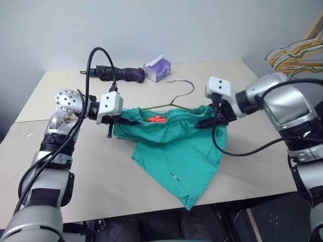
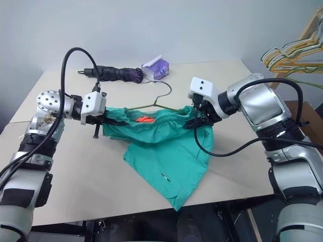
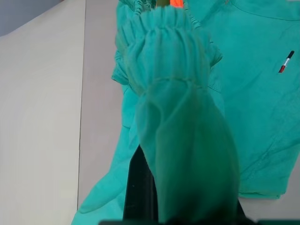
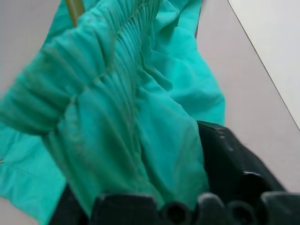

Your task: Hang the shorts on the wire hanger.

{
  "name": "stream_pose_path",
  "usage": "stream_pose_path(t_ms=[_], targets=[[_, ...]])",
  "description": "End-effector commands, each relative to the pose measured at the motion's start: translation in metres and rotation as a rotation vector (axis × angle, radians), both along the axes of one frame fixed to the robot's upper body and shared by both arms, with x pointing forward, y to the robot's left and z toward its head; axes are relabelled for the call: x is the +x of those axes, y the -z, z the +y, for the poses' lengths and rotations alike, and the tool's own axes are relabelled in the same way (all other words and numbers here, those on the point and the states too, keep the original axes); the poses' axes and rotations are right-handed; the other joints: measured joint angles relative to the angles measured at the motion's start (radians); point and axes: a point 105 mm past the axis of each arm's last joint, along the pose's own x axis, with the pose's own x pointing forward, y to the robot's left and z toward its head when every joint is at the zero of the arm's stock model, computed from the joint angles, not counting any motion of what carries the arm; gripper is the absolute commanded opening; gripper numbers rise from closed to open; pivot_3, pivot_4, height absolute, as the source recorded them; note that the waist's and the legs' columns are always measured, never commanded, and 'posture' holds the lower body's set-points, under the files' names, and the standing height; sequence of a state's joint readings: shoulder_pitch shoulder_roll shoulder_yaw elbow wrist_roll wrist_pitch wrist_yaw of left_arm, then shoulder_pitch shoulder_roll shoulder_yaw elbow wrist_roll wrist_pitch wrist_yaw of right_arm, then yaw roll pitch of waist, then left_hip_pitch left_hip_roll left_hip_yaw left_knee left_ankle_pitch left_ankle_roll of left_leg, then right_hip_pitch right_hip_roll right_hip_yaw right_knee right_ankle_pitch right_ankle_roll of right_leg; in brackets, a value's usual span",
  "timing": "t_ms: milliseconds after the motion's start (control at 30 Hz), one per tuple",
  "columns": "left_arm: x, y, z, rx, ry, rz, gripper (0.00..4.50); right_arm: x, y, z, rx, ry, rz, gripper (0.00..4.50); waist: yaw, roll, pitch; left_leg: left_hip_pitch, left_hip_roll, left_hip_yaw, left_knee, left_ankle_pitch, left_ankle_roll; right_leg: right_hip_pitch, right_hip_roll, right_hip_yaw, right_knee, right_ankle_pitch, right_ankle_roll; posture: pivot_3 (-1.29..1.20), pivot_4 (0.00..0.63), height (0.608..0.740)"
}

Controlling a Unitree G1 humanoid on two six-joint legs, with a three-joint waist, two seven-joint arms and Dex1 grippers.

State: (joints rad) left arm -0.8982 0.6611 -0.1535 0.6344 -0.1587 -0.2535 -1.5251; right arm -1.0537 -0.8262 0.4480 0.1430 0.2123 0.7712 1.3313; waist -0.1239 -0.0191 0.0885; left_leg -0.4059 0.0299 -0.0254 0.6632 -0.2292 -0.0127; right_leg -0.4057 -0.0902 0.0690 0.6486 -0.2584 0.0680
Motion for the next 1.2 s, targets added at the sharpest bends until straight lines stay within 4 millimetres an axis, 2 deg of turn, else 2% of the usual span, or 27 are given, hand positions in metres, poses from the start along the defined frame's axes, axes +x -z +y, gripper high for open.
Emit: stream_pose_path(t_ms=[33, 133, 300, 433, 533, 767, 900, 1067, 1200], targets=[[-0.001, -0.019, 0.0, -0.04, 0.008, -0.06, 0.0, -0.004, -0.022, 0.003, 0.039, -0.026, -0.054, 1.25, 0.0, 0.0, 0.0, 0.0, 0.0, 0.0, 0.0, 0.0, 0.0, 0.0, 0.0, 0.0, 0.0, 0.0, 0.0, -0.07, 0.042, 0.74], [-0.001, -0.019, -0.001, -0.042, 0.011, -0.058, 0.0, -0.007, -0.023, 0.003, 0.05, -0.033, -0.044, 0.17, 0.0, 0.0, 0.0, 0.0, 0.0, 0.0, 0.0, 0.0, 0.0, 0.0, 0.0, 0.0, 0.0, 0.0, 0.0, -0.07, 0.043, 0.74], [-0.001, -0.021, -0.003, -0.056, 0.014, -0.047, 0.0, -0.011, -0.024, 0.004, 0.076, -0.032, -0.028, 0.08, 0.0, 0.0, 0.0, 0.0, 0.0, 0.0, 0.0, 0.0, 0.0, 0.0, 0.0, 0.0, 0.0, 0.0, 0.0, -0.07, 0.046, 0.74], [0.001, -0.026, 0.0, -0.079, -0.011, -0.029, 1.08, -0.016, -0.025, 0.004, 0.092, -0.038, -0.031, 0.0, 0.0, 0.0, 0.0, 0.0, 0.0, 0.0, 0.0, 0.0, 0.0, 0.0, 0.0, 0.0, 0.0, 0.0, 0.0, -0.07, 0.047, 0.74], [0.005, -0.034, 0.005, -0.111, -0.05, -0.049, 2.06, -0.023, -0.023, 0.002, 0.114, -0.042, -0.021, 0.0, 0.002, 0.0, 0.0, 0.0, 0.0, -0.001, 0.0, 0.0, 0.0, 0.0, 0.0, 0.0, 0.0, 0.0, 0.0, -0.06, 0.054, 0.74], [0.015, -0.061, 0.036, -0.19, -0.218, -0.117, 4.35, -0.043, -0.011, -0.012, 0.173, 0.02, 0.03, 0.0, 0.008, 0.0, 0.0, 0.0, 0.0, -0.001, 0.0, 0.0, 0.0, 0.0, 0.0, 0.0, 0.0, 0.0, 0.0, -0.01, 0.077, 0.74], [0.019, -0.085, 0.051, -0.362, -0.347, -0.149, 4.43, -0.058, -0.005, -0.02, 0.231, 0.094, 0.064, 0.0, 0.027, 0.0, 0.001, 0.001, 0.0, -0.001, 0.0, 0.0, 0.0, 0.001, 0.0, 0.0, 0.0, 0.0, 0.0, -0.01, 0.088, 0.74], [-0.001, -0.109, 0.054, -0.52, -0.355, -0.041, 4.43, -0.074, 0.006, -0.032, 0.293, 0.226, 0.106, 0.0, 0.05, -0.001, 0.001, 0.0, 0.0, -0.001, 0.0, 0.0, 0.0, 0.001, 0.0, 0.0, 0.0, 0.0, 0.0, -0.02, 0.096, 0.74], [-0.013, -0.121, 0.048, -0.624, -0.347, 0.025, 4.43, -0.082, 0.016, -0.043, 0.328, 0.343, 0.123, 0.0, 0.062, -0.001, 0.001, 0.001, 0.0, 0.0, 0.0, 0.0, 0.001, 0.002, 0.0, 0.0, -0.001, 0.0, 0.0, -0.04, 0.1, 0.74]])
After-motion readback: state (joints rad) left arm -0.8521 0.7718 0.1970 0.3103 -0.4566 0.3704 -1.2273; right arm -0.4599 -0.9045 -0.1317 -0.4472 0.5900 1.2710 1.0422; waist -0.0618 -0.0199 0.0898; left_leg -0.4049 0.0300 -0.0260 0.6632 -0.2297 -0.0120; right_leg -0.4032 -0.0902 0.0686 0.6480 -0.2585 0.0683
